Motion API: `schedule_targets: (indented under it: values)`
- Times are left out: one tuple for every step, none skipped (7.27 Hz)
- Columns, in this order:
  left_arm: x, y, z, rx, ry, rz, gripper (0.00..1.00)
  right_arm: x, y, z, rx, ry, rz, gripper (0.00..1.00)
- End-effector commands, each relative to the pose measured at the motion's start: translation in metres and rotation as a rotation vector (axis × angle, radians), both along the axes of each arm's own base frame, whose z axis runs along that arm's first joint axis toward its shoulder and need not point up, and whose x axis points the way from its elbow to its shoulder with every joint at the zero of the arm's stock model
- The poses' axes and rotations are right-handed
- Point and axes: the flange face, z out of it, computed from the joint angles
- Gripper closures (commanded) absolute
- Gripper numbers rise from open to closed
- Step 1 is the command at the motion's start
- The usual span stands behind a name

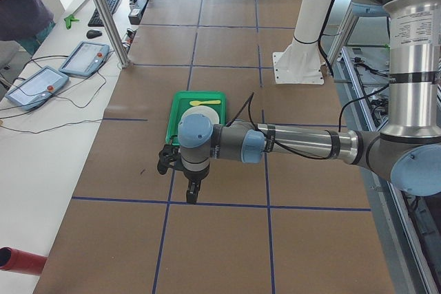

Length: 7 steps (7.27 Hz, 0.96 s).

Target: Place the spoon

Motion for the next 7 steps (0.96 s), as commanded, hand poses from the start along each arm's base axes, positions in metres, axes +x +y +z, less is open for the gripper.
schedule_targets:
  values:
    - [-0.0002, -0.0018, 0.0002, 0.002, 0.005, -0.001, 0.0, 0.0, 0.0002, 0.0002, -0.001, 0.0, 0.0, 0.0]
    - [-0.0003, -0.0047, -0.0014, 0.01, 0.005, 0.001, 0.0, 0.0, 0.0001, 0.0, 0.001, 0.0, 0.0, 0.0]
    - [-0.0002, -0.0075, -0.0043, 0.016, 0.006, 0.001, 0.0, 0.0, 0.0, 0.0, 0.001, 0.0, 0.0, 0.0]
    - [0.0001, -0.0082, -0.0054, 0.017, 0.011, 0.001, 0.0, 0.0, 0.0, 0.0, 0.001, 0.0, 0.0, 0.0]
    - [0.0002, -0.0075, -0.0048, 0.016, 0.013, 0.001, 0.0, 0.0, 0.0002, 0.0002, -0.001, 0.0, 0.0, 0.0]
    - [0.0, -0.0075, -0.0038, 0.012, 0.01, -0.002, 0.0, 0.0, 0.0002, 0.0002, -0.001, 0.0, 0.0, 0.0]
    - [0.0002, -0.0074, -0.0039, 0.01, 0.013, -0.001, 0.0, 0.0, 0.0001, 0.0, 0.001, 0.0, 0.0, 0.0]
